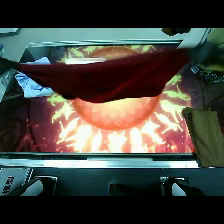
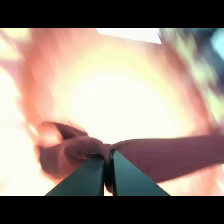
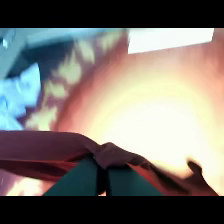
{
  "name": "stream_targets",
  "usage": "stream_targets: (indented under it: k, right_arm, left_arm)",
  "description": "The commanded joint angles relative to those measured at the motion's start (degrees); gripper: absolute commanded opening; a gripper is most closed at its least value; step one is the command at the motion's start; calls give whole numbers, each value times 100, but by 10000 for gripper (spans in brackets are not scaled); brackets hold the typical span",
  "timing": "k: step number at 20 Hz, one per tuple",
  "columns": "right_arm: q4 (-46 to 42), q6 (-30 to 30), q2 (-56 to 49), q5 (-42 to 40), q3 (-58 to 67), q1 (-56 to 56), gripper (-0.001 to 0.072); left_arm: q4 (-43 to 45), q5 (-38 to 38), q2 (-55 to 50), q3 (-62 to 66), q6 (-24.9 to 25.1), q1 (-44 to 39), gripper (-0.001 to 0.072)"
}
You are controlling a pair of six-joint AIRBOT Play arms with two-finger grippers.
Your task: Fold the clothes and pants, and hang the long-sleeved shirts on hangers.
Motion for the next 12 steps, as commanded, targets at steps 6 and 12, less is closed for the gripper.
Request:
stream_targets:
  k: [6, 12]
  right_arm:
    - [-1803, 1432, 1891, 459, 1547, 81, 31]
    - [-2100, 2472, 1812, 138, 1547, 81, 31]
  left_arm:
    - [2455, 48, 2068, 1259, -2009, -2, 14]
    - [2828, 52, 2131, 1123, -2319, -4, 14]
